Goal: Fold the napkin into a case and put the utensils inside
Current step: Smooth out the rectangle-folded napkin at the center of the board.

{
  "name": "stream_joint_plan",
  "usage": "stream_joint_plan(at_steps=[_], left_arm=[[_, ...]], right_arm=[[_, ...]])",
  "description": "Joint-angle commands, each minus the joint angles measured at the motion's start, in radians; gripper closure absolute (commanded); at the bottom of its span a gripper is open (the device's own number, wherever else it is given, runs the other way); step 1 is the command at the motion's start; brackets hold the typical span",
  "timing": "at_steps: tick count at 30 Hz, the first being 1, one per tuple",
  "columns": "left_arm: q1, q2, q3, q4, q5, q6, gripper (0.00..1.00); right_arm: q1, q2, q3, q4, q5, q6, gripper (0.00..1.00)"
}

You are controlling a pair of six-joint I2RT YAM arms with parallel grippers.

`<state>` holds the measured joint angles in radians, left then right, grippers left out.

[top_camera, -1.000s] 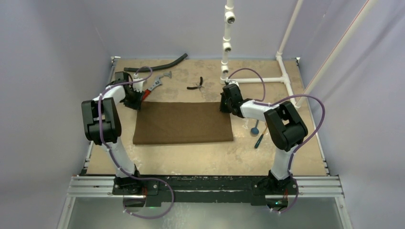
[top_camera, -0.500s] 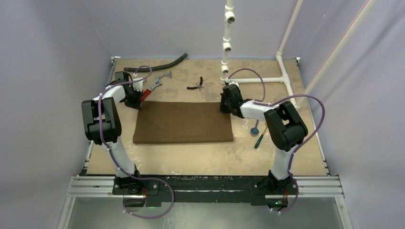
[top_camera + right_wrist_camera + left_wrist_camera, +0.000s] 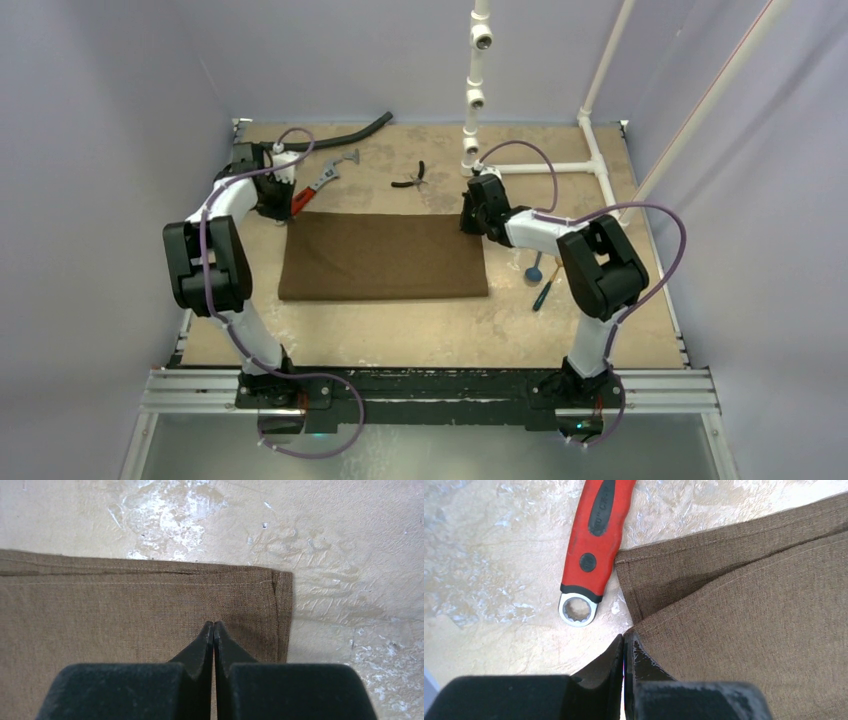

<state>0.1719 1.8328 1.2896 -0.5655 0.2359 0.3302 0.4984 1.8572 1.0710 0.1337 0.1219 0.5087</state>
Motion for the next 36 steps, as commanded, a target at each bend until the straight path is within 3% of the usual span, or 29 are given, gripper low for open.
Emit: stream_joint_plan(at_steps=[1,5,9,11,22,36], left_arm=[[-0.009,-0.047,0.024,0.008,0.018,-0.009,1.0],[-0.04,-0.021,0.028,0.042,-0.018,-0.009,1.0],[-0.089,0.028,0.031,0.092,-0.12,-0.01,1.0],[-0.093,0.042,0.021,0.119,-0.136,-0.021,1.0],[-0.095,0.007,-0.042,0.147,-0.204,-0.001,1.0],[-0.096,-0.006,-0.046,0.122,-0.201,0.024,1.0]], right_arm=[[0.0,-0.069,-0.013,-0.001,0.021,0.019,1.0],[0.0,-0.091,-0.025,-0.006,0.02,0.022,0.94],[-0.001,-0.101,-0.025,-0.002,0.041,0.015,0.69],[-0.001,-0.084,-0.01,0.0,0.039,0.004,0.62],[-0.004,0.036,0.104,-0.043,0.121,-0.042,0.53],[-0.011,0.082,0.138,-0.048,0.171,-0.075,0.59]])
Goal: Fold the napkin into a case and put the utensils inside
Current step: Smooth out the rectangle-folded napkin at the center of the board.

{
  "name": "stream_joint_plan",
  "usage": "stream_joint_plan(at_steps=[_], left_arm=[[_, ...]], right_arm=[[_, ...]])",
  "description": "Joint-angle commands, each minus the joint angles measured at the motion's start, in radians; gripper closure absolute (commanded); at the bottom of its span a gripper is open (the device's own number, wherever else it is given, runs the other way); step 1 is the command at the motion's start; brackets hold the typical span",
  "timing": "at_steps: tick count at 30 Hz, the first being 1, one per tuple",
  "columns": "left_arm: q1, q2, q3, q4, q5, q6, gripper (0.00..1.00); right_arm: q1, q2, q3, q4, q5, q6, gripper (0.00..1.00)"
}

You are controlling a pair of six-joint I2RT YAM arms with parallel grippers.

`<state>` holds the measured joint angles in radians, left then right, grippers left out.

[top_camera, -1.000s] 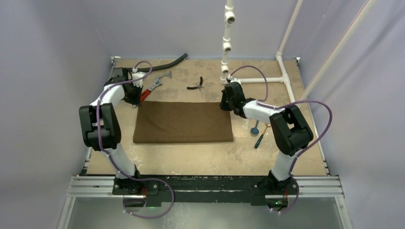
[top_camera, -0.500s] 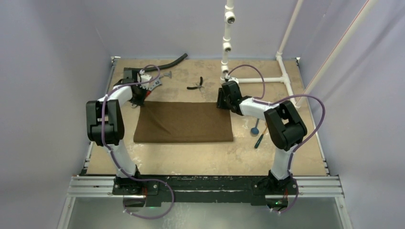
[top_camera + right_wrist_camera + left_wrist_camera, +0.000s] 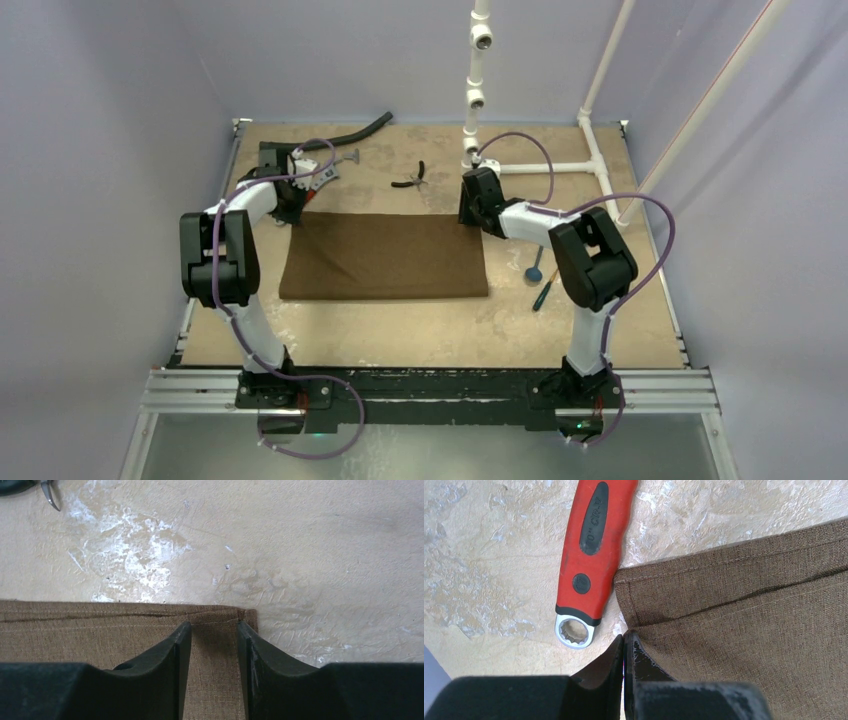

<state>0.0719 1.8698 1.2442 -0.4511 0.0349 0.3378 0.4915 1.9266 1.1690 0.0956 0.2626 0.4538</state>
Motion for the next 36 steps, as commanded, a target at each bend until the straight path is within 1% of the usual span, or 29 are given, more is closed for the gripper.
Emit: stream_joint_plan(at_steps=[1,10,11,12,15,18,32,35,36], left_arm=[[0.005,-0.042,0.001,0.007,0.002,0.014,1.0],[0.005,-0.036,0.006,0.002,0.005,0.02,1.0],[0.005,-0.037,0.006,0.002,0.007,0.021,1.0],[0.005,-0.036,0.005,0.001,0.009,0.02,1.0],[0.005,-0.035,0.004,0.0,0.012,0.021,1.0],[0.004,-0.039,0.002,-0.001,0.012,0.024,1.0],[0.004,-0.065,0.014,-0.014,0.024,0.02,1.0],[0.004,-0.067,0.014,-0.017,0.022,0.021,1.0],[0.005,-0.067,0.014,-0.018,0.02,0.023,1.0]], right_arm=[[-0.004,0.017,0.04,-0.007,0.025,-0.02,0.6],[-0.004,0.058,0.027,0.006,0.015,-0.017,0.63],[-0.004,0.054,0.022,0.012,0.014,-0.015,0.65],[-0.004,0.047,0.017,0.017,0.013,-0.014,0.7],[-0.004,0.026,0.012,0.024,0.019,-0.017,0.88],[-0.004,0.005,0.01,0.028,0.029,-0.026,0.99],[-0.004,-0.175,-0.073,0.047,0.068,-0.019,1.0],[-0.004,-0.168,-0.084,0.047,0.05,-0.015,1.0],[-0.004,-0.154,-0.076,0.043,0.059,-0.015,0.92]])
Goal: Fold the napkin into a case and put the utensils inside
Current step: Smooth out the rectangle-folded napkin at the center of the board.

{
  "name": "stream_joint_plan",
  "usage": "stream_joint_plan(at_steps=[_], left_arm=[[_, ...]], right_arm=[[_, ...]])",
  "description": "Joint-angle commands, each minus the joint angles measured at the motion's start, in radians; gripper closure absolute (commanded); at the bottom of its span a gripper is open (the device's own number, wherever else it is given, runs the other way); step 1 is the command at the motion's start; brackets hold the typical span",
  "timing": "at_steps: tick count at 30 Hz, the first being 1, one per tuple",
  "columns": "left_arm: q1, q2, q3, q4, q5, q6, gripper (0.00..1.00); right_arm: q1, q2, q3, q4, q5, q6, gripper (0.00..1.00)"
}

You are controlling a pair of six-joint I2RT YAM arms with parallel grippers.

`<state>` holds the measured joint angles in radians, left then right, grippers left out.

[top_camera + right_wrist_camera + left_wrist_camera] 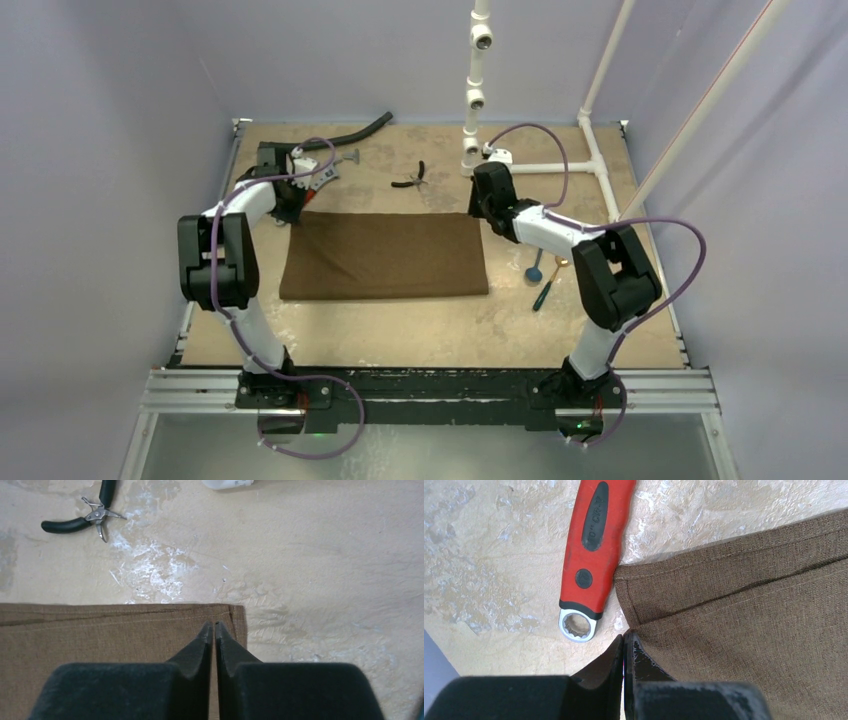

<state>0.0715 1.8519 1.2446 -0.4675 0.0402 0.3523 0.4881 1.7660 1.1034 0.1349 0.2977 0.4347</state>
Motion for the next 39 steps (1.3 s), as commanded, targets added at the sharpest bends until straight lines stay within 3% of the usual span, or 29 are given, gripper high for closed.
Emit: stream_joint_plan(at_steps=[1,3,6,16,25,39], left_arm=[[0.005,-0.049,0.011,-0.001,0.012,0.01,1.0],[0.006,-0.049,0.007,0.001,0.012,0.01,1.0],[0.005,-0.048,0.006,0.003,0.016,0.009,1.0],[0.005,-0.04,0.007,-0.001,0.025,0.01,1.0],[0.005,-0.033,0.012,-0.003,0.026,0.017,1.0],[0.004,-0.036,0.026,-0.016,0.031,0.017,1.0]], right_arm=[[0.002,0.022,-0.008,0.001,0.02,0.004,0.77],[0.01,0.038,-0.023,0.015,0.008,0.016,0.64],[0.018,0.065,-0.035,0.028,0.0,0.022,0.59],[0.021,0.128,-0.024,0.032,-0.024,0.038,0.6],[0.023,0.129,-0.018,0.033,-0.028,0.044,0.78],[0.04,0.059,-0.025,-0.009,0.052,0.043,0.93]])
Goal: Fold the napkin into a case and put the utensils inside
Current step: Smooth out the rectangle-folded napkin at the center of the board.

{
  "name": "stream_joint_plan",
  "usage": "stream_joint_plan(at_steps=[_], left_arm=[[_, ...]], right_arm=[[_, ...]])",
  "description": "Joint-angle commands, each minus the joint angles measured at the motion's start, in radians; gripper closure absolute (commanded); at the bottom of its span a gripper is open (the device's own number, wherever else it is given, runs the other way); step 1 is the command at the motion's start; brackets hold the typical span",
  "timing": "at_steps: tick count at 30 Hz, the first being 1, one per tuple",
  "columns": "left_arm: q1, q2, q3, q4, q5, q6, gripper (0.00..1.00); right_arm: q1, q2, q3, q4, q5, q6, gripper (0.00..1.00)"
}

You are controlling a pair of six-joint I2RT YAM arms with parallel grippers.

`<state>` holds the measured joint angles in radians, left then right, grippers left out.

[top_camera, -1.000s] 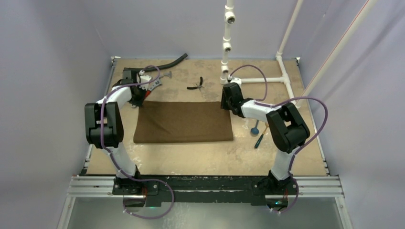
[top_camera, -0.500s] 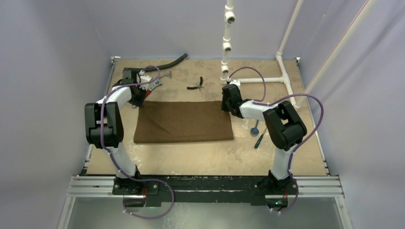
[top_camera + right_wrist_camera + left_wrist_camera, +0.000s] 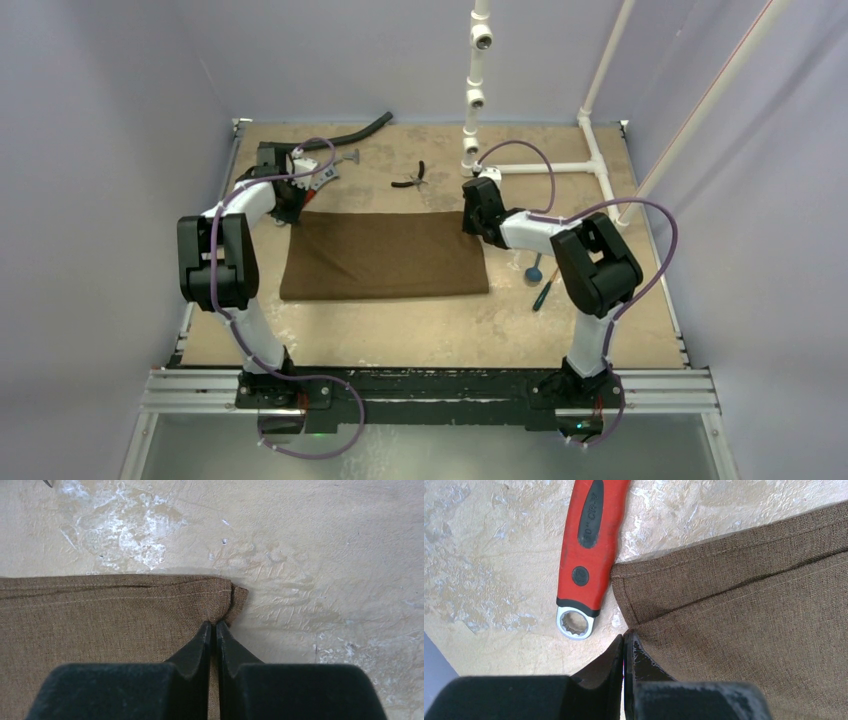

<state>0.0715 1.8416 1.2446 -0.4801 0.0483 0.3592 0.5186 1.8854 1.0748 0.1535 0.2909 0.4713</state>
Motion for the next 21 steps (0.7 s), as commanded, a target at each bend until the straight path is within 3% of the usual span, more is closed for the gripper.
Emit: stream_joint_plan(at_steps=[1,10,21], left_arm=[[0.004,-0.027,0.029,-0.005,0.024,0.009,1.0],[-0.014,-0.053,0.032,-0.018,0.021,0.0,1.0],[-0.063,-0.098,0.073,-0.025,-0.01,-0.025,1.0]], right_arm=[[0.009,-0.066,0.0,-0.03,0.069,0.005,0.94],[0.012,-0.116,-0.036,-0.03,0.092,0.006,1.0],[0.015,-0.216,-0.107,-0.015,0.117,0.012,1.0]])
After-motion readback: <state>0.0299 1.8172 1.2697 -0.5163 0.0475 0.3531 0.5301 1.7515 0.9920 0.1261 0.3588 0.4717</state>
